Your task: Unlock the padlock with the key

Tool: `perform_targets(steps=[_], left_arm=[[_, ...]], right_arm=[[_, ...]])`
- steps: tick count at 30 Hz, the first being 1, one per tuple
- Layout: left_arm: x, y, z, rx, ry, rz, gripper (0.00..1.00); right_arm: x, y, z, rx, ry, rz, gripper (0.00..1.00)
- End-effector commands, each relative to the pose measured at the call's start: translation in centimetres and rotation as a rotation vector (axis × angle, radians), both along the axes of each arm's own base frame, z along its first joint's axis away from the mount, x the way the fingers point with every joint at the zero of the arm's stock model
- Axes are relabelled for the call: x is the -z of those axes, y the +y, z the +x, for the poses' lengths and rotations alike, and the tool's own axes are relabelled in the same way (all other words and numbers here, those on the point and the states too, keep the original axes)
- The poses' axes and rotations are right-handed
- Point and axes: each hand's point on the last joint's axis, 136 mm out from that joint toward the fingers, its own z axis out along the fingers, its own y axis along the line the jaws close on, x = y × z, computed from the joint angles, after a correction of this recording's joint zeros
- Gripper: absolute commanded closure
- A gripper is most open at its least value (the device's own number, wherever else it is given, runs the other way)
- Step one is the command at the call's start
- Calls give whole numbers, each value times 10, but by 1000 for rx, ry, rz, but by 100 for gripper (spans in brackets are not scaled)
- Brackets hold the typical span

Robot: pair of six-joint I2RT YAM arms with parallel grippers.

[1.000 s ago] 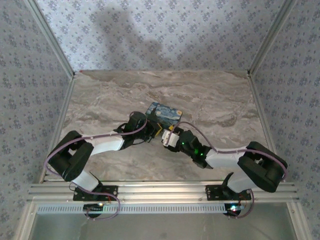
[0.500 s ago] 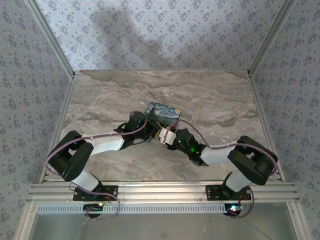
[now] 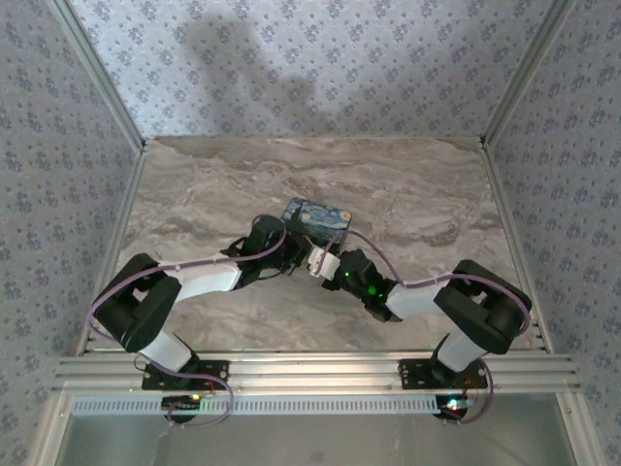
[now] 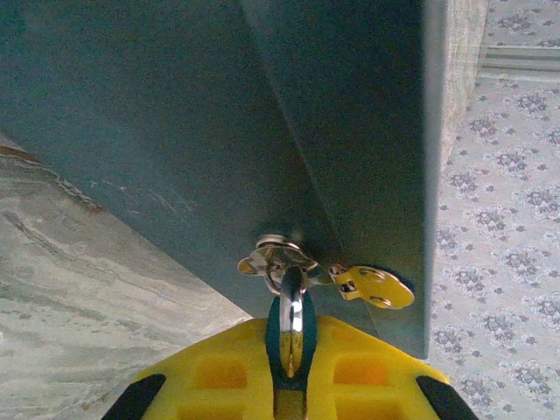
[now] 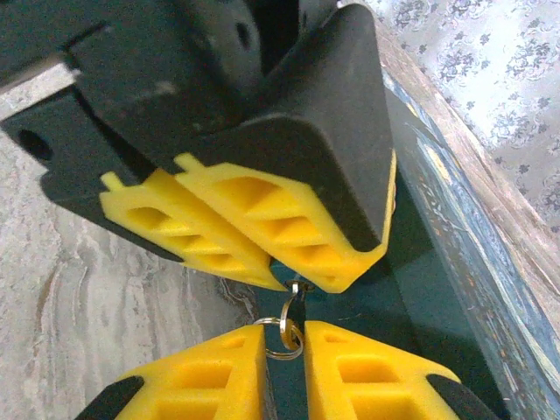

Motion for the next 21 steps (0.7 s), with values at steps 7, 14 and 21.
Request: perform_targets(steps=[7,14,21], left_arm=[[-19,-10,3,14,-23,-45,100],[-19,-11,3,17,-22,-48,100],[-17,-11,3,20,-17,-45,100]], right_arm=[[-15,6,7,25,-22,85,87],[-16,6,9,37,-14,112,96],[-16,4,9,58,21,161,100]])
